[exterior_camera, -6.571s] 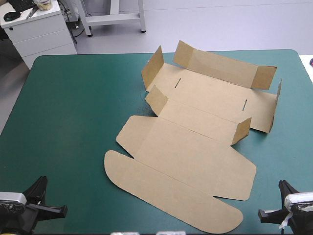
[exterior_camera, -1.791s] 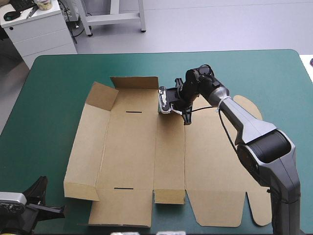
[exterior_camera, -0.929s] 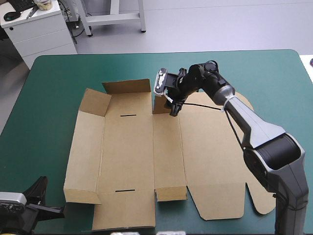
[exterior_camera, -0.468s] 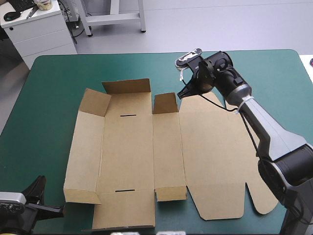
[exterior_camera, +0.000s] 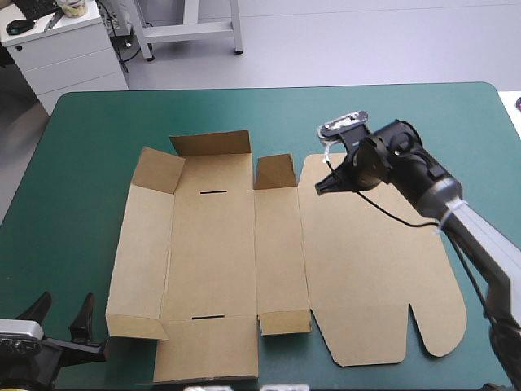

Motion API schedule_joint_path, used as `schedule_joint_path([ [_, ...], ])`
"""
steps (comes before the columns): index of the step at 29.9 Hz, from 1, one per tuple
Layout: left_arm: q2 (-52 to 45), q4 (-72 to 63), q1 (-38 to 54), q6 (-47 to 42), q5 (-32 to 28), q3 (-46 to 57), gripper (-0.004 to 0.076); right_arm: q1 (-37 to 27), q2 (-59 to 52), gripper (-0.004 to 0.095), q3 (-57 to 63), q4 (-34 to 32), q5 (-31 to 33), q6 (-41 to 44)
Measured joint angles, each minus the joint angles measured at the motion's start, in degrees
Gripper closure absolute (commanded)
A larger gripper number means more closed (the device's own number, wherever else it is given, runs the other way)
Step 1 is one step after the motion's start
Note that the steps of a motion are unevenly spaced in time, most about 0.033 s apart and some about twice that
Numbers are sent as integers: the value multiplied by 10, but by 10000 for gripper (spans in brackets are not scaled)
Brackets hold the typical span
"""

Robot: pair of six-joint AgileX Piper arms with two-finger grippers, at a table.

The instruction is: Fold the box

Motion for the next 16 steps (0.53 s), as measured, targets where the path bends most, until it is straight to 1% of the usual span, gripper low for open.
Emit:
schedule_joint_path([
  [5, 0, -4, 0, 0, 0, 0, 180, 0, -109, 913, 134, 0, -32, 25],
  [7, 0, -5, 0, 0, 11, -2, 180, 0, -149, 913, 174, 0, -46, 33],
  [9, 7, -10, 0, 0, 34, -11, 180, 0, -189, 913, 218, 0, -58, 40],
  [12, 43, -15, 0, 0, 57, -40, 180, 0, -238, 913, 271, 0, -70, 50],
  [16, 114, -15, 0, 0, 67, -99, 180, 0, -298, 913, 320, 1, -85, 63],
])
